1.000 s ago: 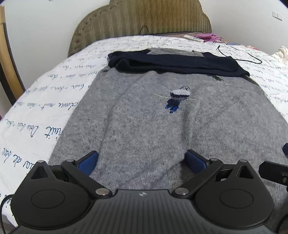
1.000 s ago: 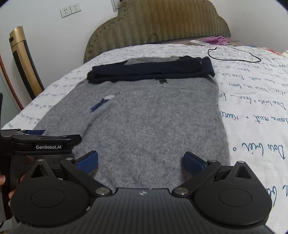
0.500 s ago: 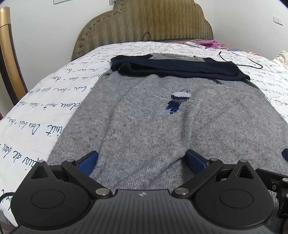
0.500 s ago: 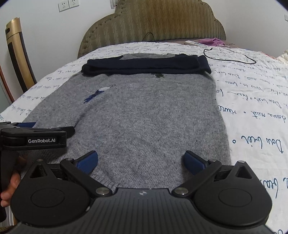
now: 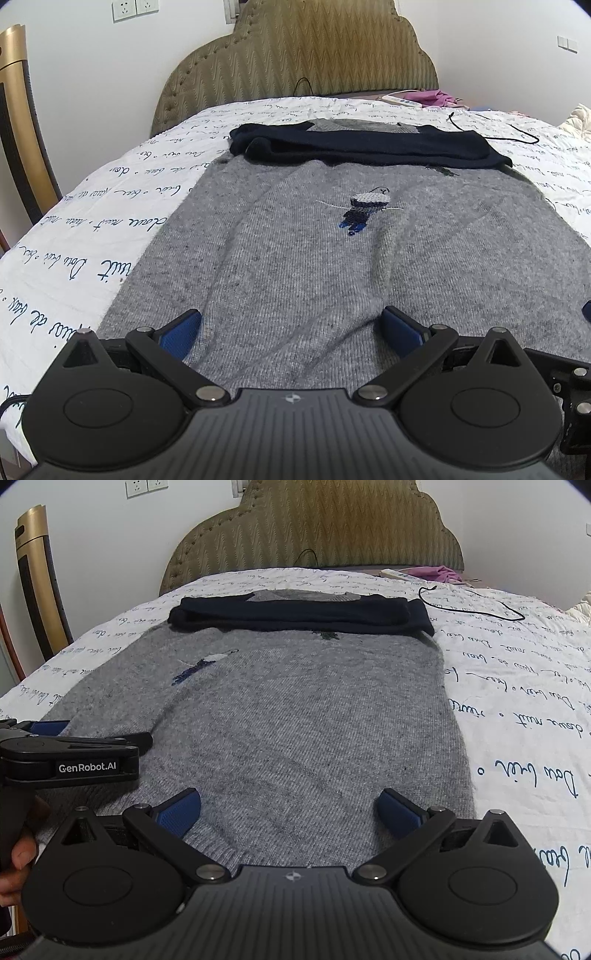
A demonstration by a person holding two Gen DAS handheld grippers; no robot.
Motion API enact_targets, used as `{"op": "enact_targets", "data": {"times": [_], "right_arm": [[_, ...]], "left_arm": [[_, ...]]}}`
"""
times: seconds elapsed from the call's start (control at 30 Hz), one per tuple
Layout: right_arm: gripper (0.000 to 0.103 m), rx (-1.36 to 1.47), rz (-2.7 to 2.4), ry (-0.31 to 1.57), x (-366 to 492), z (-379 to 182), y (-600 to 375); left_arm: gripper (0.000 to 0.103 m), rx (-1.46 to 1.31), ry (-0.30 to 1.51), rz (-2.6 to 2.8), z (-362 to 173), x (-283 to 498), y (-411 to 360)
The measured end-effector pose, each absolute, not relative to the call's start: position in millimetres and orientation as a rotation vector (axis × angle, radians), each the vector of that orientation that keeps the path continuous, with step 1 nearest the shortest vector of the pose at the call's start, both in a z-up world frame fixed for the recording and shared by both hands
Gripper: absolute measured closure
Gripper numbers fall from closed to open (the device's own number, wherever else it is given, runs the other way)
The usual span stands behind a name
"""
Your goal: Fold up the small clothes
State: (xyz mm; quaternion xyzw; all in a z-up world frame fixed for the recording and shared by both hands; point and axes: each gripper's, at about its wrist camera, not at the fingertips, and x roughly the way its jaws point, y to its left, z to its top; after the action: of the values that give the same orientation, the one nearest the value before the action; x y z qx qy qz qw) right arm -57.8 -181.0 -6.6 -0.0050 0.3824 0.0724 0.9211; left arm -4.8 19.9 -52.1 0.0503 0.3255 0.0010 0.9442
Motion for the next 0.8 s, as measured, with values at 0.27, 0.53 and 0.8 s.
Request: {"op": "enact_targets", "data": {"times": [0.27, 0.53, 0.8], "right_arm": [[0.0, -0.01, 0.148, 0.783, -58.4, -6.8, -180.2], [0.0, 0.015, 0.15, 0.781, -57.8, -6.3, -182.9], [0.0, -0.032, 0.162, 0.79, -59.0, -6.4, -178.8]], "left_arm": [[0.0, 0.096, 0.656, 0.002, -53.1, -6.3, 20.7], [0.0, 0.091, 0.655, -0.005, -52.8, -6.9, 22.1], [0.0, 0.102, 0.65, -0.006, -52.8, -8.8, 21.0]]}}
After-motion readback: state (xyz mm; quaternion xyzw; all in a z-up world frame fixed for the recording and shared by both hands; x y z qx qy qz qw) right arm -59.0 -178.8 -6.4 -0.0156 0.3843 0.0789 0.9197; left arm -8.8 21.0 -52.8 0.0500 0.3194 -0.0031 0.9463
